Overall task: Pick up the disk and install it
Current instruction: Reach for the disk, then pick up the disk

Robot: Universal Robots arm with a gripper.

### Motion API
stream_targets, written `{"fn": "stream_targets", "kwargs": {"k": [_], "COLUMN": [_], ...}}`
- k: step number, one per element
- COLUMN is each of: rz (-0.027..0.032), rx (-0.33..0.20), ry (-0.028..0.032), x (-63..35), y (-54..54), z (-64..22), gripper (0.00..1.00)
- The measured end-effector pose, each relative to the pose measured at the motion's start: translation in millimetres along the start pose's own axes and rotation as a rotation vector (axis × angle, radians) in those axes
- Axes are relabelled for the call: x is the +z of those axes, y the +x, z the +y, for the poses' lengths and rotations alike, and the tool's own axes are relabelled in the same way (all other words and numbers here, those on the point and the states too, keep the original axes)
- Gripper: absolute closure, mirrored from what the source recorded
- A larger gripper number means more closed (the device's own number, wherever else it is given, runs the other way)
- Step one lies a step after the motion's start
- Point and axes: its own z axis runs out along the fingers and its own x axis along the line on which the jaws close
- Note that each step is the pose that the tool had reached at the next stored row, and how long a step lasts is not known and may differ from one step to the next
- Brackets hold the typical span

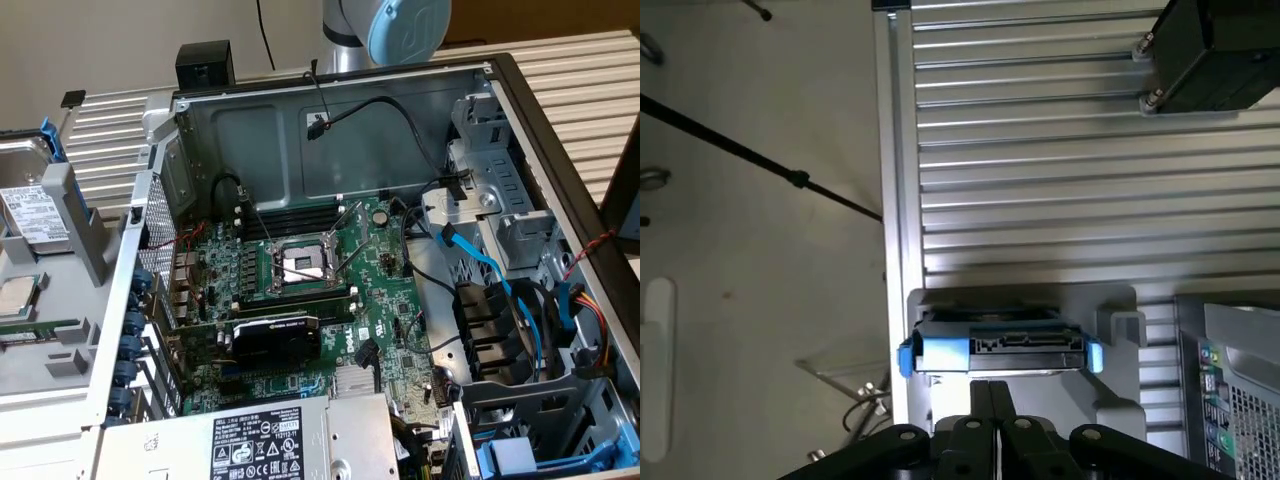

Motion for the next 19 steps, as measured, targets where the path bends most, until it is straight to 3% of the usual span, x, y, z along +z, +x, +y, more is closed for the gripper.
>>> {"fn": "stream_targets", "kwargs": {"k": [19], "rz": [0.0018], "rx": [-0.003], "ry": [0.0001], "x": [0.1], "y": [1.4], "z": [0.5], "gripper": [0.89]}}
